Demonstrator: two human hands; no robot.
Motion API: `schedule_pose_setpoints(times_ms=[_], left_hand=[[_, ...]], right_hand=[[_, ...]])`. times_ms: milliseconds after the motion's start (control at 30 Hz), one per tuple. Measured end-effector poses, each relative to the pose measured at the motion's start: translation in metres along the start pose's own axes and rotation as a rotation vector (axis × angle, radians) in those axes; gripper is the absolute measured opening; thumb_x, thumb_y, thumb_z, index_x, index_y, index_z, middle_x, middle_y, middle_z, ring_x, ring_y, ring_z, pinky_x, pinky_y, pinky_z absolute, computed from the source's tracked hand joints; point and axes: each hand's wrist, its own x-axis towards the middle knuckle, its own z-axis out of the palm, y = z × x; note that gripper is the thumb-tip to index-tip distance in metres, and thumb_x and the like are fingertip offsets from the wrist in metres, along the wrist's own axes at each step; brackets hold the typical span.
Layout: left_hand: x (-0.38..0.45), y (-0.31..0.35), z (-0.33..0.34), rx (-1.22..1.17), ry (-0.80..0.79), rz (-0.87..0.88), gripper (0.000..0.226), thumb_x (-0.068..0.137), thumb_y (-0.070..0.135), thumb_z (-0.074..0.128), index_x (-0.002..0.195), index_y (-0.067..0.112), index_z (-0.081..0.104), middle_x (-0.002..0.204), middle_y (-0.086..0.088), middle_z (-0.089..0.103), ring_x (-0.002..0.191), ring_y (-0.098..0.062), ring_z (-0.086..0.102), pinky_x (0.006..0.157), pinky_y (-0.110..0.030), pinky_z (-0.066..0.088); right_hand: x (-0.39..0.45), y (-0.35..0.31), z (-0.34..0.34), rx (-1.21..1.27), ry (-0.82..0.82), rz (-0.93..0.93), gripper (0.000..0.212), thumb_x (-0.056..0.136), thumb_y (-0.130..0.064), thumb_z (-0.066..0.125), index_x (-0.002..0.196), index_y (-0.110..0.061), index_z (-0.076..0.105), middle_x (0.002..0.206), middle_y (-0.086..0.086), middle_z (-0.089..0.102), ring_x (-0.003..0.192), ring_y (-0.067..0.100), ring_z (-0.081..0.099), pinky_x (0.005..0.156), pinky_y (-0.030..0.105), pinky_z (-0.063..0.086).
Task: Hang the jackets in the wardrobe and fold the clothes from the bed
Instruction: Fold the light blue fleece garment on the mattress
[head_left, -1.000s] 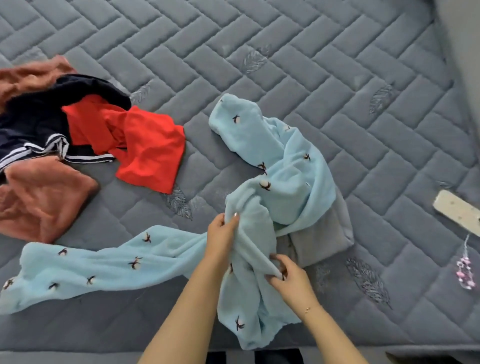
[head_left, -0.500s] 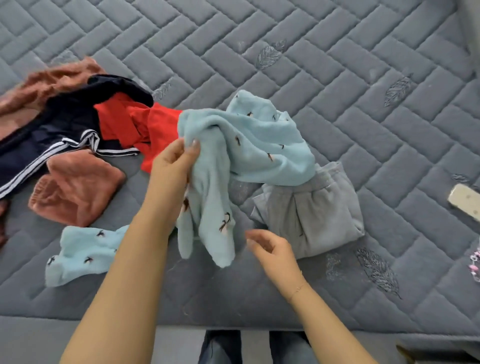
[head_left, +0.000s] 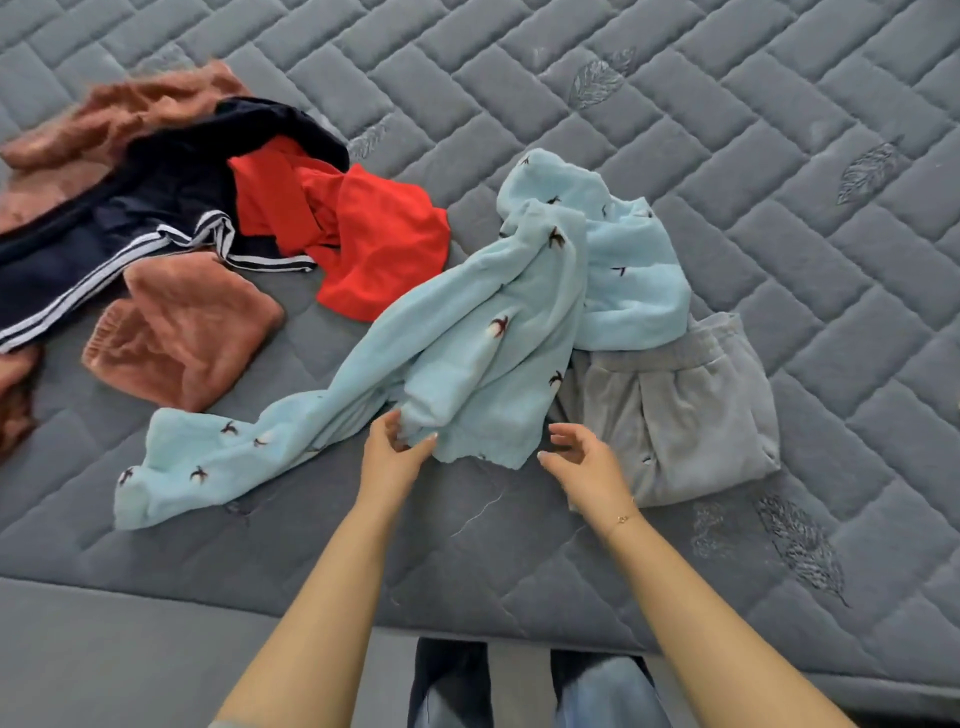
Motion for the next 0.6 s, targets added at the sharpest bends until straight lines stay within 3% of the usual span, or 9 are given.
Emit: schedule_pose_setpoints(times_ms=[67, 133, 167, 233, 267, 300, 367, 467, 600], left_hand=[[0.012, 0.001, 0.008, 0.022, -0.059, 0.030, 0.076, 0.082, 0.024, 0.077, 0.145, 0.024, 0.033, 0.144, -0.002, 0.039, 0.121, -0.015, 0.046, 0.099, -0.033, 0.044], [0.024, 0.004, 0.016, 0.049, -0.085, 0.036, 0.072, 0.082, 0.030, 0.077, 0.142, 0.024, 0.038, 0.140, -0.003, 0.042, 0.125, -0.021, 0.046, 0.104, -0.041, 0.044], [0.030, 0.003, 0.019, 0.087, -0.079, 0.051, 0.057, 0.083, 0.034, 0.075, 0.132, 0.021, 0.048, 0.131, -0.004, 0.050, 0.120, -0.024, 0.051, 0.098, -0.041, 0.047], [0.036, 0.005, 0.019, 0.162, -0.007, 0.083, 0.027, 0.088, 0.041, 0.066, 0.091, 0.015, 0.059, 0.092, -0.001, 0.060, 0.089, -0.022, 0.057, 0.069, -0.029, 0.045], [0.037, 0.006, 0.016, 0.145, 0.021, 0.099, 0.038, 0.091, 0.046, 0.062, 0.074, 0.013, 0.051, 0.074, 0.001, 0.052, 0.074, -0.019, 0.051, 0.060, -0.026, 0.036], [0.039, 0.006, 0.012, 0.089, 0.024, 0.092, 0.046, 0.092, 0.051, 0.058, 0.068, 0.013, 0.044, 0.068, -0.001, 0.046, 0.068, -0.016, 0.044, 0.061, -0.026, 0.032], [0.036, 0.013, 0.000, -0.102, -0.005, 0.017, 0.046, 0.091, 0.056, 0.055, 0.074, 0.013, 0.052, 0.073, -0.006, 0.050, 0.070, -0.018, 0.045, 0.067, -0.030, 0.038], [0.027, 0.022, -0.024, -0.528, -0.062, -0.107, 0.034, 0.096, 0.046, 0.055, 0.094, 0.016, 0.071, 0.078, 0.002, 0.067, 0.067, -0.011, 0.060, 0.068, -0.026, 0.055], [0.017, 0.027, -0.042, -0.769, -0.102, -0.112, 0.027, 0.101, 0.033, 0.051, 0.115, 0.016, 0.067, 0.099, 0.003, 0.073, 0.086, -0.010, 0.067, 0.077, -0.025, 0.056]], right_hand=[[0.010, 0.003, 0.016, -0.109, -0.052, -0.019, 0.058, 0.088, -0.014, 0.070, 0.140, -0.016, 0.045, 0.138, 0.006, 0.046, 0.113, 0.016, 0.050, 0.090, 0.025, 0.044], [0.018, 0.008, 0.033, -0.205, -0.113, -0.056, 0.082, 0.086, -0.018, 0.073, 0.152, -0.020, 0.024, 0.146, 0.006, 0.032, 0.125, 0.020, 0.044, 0.103, 0.030, 0.040], [0.022, 0.011, 0.041, -0.309, -0.137, -0.082, 0.093, 0.085, -0.021, 0.074, 0.155, -0.026, 0.013, 0.147, 0.006, 0.029, 0.128, 0.021, 0.042, 0.105, 0.032, 0.040], [0.027, 0.016, 0.053, -0.629, -0.141, -0.138, 0.102, 0.085, -0.029, 0.072, 0.155, -0.037, -0.001, 0.141, 0.006, 0.027, 0.124, 0.024, 0.043, 0.097, 0.040, 0.048], [0.030, 0.018, 0.057, -0.764, -0.115, -0.161, 0.100, 0.086, -0.030, 0.071, 0.154, -0.039, -0.002, 0.138, 0.006, 0.028, 0.119, 0.025, 0.045, 0.091, 0.042, 0.051], [0.032, 0.020, 0.059, -0.849, -0.078, -0.186, 0.094, 0.088, -0.029, 0.068, 0.154, -0.039, 0.002, 0.134, 0.007, 0.031, 0.116, 0.026, 0.047, 0.086, 0.042, 0.052], [0.038, 0.024, 0.060, -0.887, -0.003, -0.254, 0.071, 0.092, -0.023, 0.061, 0.152, -0.031, 0.024, 0.130, 0.008, 0.040, 0.111, 0.027, 0.051, 0.081, 0.040, 0.051], [0.042, 0.020, 0.055, -0.713, 0.113, -0.362, 0.030, 0.096, -0.011, 0.053, 0.124, -0.010, 0.062, 0.115, 0.013, 0.060, 0.106, 0.029, 0.056, 0.078, 0.035, 0.043], [0.032, 0.006, 0.045, -0.494, 0.114, -0.483, 0.016, 0.097, -0.005, 0.054, 0.104, 0.001, 0.067, 0.097, 0.012, 0.061, 0.094, 0.025, 0.056, 0.080, 0.030, 0.041]])
